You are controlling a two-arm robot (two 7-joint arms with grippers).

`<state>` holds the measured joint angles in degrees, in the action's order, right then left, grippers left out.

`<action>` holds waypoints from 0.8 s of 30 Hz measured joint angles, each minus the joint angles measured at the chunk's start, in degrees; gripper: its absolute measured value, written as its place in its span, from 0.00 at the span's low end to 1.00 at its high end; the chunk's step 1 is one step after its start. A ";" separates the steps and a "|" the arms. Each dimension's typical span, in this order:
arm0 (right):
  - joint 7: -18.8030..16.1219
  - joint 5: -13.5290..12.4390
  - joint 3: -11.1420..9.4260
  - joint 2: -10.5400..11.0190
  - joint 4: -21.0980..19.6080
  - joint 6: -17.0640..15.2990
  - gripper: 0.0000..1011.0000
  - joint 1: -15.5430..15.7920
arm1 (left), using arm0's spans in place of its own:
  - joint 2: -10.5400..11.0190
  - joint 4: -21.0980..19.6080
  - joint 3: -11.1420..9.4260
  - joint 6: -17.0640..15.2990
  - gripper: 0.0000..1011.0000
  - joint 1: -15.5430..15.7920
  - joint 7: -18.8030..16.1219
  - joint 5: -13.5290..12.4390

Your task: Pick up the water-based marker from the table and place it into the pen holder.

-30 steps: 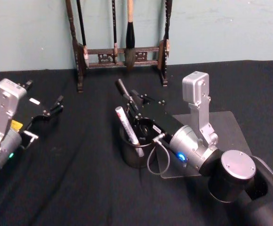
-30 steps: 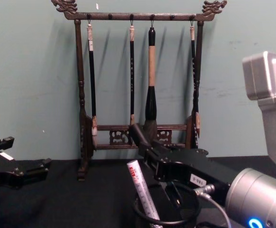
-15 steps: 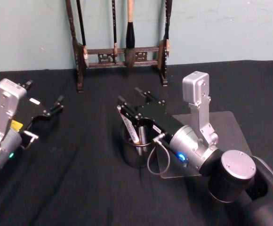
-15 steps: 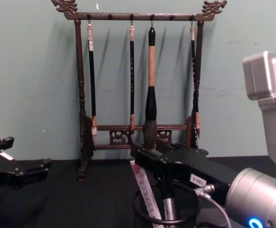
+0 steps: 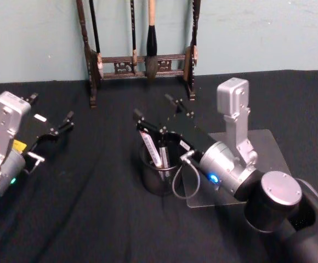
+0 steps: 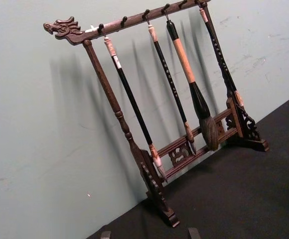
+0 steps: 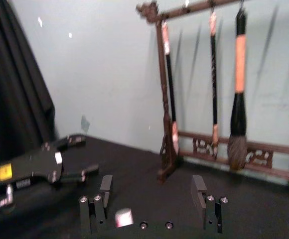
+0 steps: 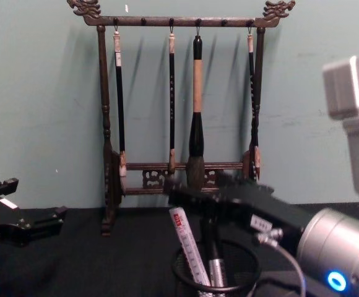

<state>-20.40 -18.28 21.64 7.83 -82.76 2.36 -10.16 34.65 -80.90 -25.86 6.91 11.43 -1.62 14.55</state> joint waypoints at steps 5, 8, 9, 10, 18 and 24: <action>1.40 -1.59 -1.62 0.26 -1.79 0.11 0.99 -0.43 | 0.00 0.00 0.00 0.00 0.99 0.00 0.00 0.00; 3.19 -1.79 -3.02 0.57 -2.37 0.57 0.99 -0.75 | 0.00 0.00 0.00 0.00 0.99 0.00 0.00 0.00; 3.84 -1.75 -3.51 0.69 -2.44 0.73 0.99 -0.85 | 0.00 0.00 0.00 0.00 0.99 0.00 0.00 0.00; 4.39 -1.62 -3.89 0.79 -2.44 0.85 0.99 -0.92 | 0.00 0.00 0.00 0.00 0.99 0.00 0.00 0.00; 10.06 2.24 -8.27 2.37 -0.61 1.48 0.99 -0.94 | 0.00 0.00 0.00 0.00 0.99 0.00 0.00 0.00; 12.58 6.11 -9.87 3.50 1.41 2.33 0.99 -0.12 | 0.00 0.00 0.00 0.00 0.99 0.00 0.00 0.00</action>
<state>-7.82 -12.17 11.77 11.33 -81.34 4.70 -10.28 34.65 -80.90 -25.86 6.91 11.44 -1.62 14.55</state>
